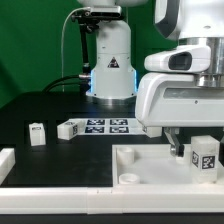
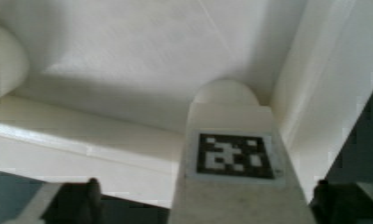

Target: Assemble one leg

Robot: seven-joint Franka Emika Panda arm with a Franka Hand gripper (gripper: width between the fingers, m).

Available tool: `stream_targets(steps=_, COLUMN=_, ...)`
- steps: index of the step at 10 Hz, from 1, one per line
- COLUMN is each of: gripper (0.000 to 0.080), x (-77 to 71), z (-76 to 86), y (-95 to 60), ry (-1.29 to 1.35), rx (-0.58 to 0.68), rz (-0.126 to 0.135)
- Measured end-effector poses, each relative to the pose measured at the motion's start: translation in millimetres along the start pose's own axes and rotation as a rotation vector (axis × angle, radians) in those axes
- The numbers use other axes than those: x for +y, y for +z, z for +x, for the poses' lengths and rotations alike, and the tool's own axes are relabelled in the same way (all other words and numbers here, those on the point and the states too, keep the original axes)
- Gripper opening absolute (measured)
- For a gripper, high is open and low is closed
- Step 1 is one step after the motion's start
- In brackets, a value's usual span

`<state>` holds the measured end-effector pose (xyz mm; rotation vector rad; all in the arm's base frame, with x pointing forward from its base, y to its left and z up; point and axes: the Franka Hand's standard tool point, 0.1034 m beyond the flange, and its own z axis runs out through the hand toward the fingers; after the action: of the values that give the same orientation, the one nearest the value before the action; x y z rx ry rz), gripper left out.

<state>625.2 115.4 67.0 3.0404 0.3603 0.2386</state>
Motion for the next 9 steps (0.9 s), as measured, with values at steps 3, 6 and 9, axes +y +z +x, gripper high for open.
stream_targets(steps=3, gripper=0.0291, x=-0.3, z=-0.2, y=0.3, ry=0.054, rx=-0.001, rz=0.001)
stream_targets(steps=6, gripper=0.0291, x=-8.4, z=-1.2, y=0.6, ry=0.412, rx=0.002, rz=0.002)
stream_targets(steps=9, gripper=0.0291, x=-10.1, z=-1.4, y=1.3, ry=0.848, rx=0.006, rz=-0.007)
